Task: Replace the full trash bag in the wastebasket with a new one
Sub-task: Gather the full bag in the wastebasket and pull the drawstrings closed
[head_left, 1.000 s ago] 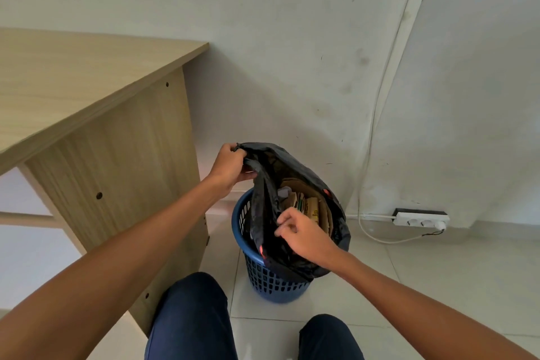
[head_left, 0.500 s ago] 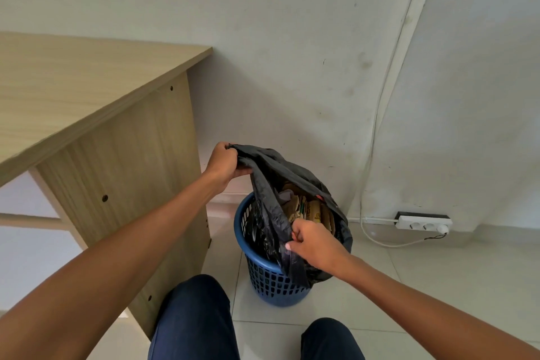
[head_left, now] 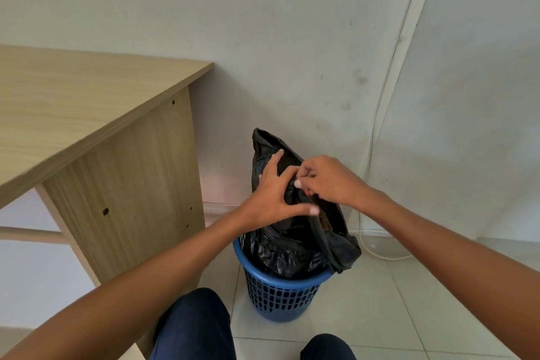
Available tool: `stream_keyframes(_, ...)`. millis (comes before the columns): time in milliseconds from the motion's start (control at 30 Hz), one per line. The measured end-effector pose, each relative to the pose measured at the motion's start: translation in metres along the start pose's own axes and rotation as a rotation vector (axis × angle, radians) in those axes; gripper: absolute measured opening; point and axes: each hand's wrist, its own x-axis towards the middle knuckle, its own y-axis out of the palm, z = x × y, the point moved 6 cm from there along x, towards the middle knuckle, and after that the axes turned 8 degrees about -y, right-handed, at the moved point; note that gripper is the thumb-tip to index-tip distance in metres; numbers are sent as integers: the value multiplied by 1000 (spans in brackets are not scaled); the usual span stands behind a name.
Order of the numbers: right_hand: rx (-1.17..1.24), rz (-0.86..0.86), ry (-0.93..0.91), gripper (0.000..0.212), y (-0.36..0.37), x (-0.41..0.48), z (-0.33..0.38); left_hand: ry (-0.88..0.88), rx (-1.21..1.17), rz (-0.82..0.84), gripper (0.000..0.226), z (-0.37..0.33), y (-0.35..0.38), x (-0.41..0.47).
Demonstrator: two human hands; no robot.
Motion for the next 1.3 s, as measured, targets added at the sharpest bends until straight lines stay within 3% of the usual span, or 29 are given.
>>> stream_keyframes(67,-77,-13,-5,8,-13,4,5,-28,-145,-149,41,-2,-2,4)
stream_keyframes(133,-126,-14,-9,8,-26,8,9,-25,-155,-230,26,-3,0,10)
stream_keyframes(367,-112,-71,-146,7,-75,24,52,40,-382,-268,43,-27,-8,14)
stream_keyframes(467,-36,-105,-226,6,-87,34,79,28,-539,-378,24,-40,-16,19)
stream_keyframes(567,90,-314,-338,8,-114,42,109,-45,-565,-420,16,-31,-22,25)
stream_keyframes(633,233,-517,-423,12,-143,36,126,-85,-520,-365,8,-19,-24,28)
stream_keyframes(700,354,-592,-454,14,-160,31,134,-124,-519,-297,16,-10,-25,30)
stream_keyframes(833,420,-373,-350,27,-133,40,116,-174,-560,-280,37,0,-31,26)
stream_keyframes(967,112,-310,-197,27,-82,44,50,-215,-608,-334,45,12,-41,20)
stream_keyframes(1067,-56,-64,-10,34,-22,43,-25,-229,-597,-345,40,15,-48,16)
stream_keyframes(1200,-295,248,97,61,53,35,-110,-249,-590,-323,36,23,-50,12)
stream_keyframes(1300,-138,162,188,41,75,31,-135,-275,-571,-324,35,31,-49,9)
